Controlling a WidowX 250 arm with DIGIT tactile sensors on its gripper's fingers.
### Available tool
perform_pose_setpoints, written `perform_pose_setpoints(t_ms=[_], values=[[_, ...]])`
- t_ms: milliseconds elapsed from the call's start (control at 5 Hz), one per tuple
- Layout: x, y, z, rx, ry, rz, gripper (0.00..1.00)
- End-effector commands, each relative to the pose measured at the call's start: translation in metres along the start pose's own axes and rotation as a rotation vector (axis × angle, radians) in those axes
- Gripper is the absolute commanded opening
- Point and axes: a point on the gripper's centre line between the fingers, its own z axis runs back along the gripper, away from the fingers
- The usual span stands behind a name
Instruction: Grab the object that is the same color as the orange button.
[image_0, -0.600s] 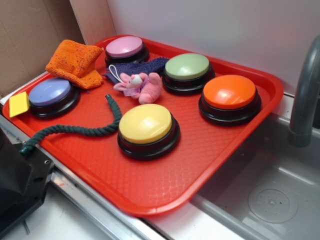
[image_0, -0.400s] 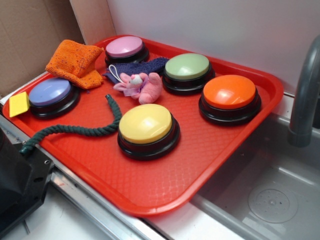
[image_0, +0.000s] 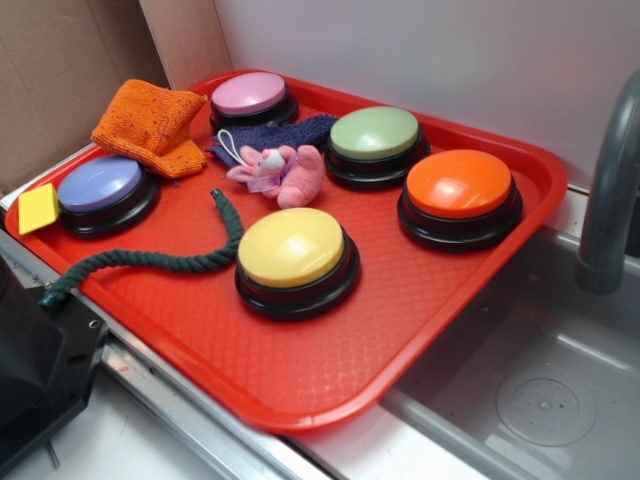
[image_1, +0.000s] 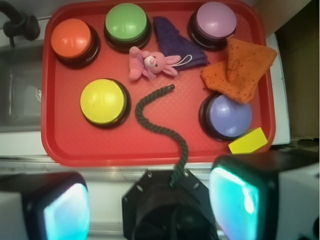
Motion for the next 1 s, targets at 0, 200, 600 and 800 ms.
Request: perform_pose_setpoints(t_ms=[0, 200, 600, 800], values=[[0.034, 0.041, -0.018, 0.004, -0.01, 0.184, 1.0], [0.043, 0.067, -0.034, 0.028, -0.016, 0.318, 1.0], [0.06, 0.109, -0.077, 0.081, -0.105, 0.537, 1.0], [0.063, 0.125, -0.093, 0.086, -0.112, 0.589, 1.0]])
